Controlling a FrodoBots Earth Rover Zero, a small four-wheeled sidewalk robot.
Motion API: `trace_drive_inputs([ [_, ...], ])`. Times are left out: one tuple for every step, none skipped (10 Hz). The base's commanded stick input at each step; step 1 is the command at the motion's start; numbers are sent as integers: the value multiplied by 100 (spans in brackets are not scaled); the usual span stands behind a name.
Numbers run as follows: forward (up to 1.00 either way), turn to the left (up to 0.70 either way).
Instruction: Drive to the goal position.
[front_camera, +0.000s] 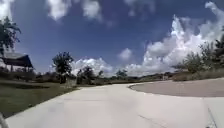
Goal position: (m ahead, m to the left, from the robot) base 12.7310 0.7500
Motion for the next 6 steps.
trace_drive_inputs([
  [85,0],
  [85,0],
  [85,0],
  [85,0],
  [85,0],
  [85,0],
])
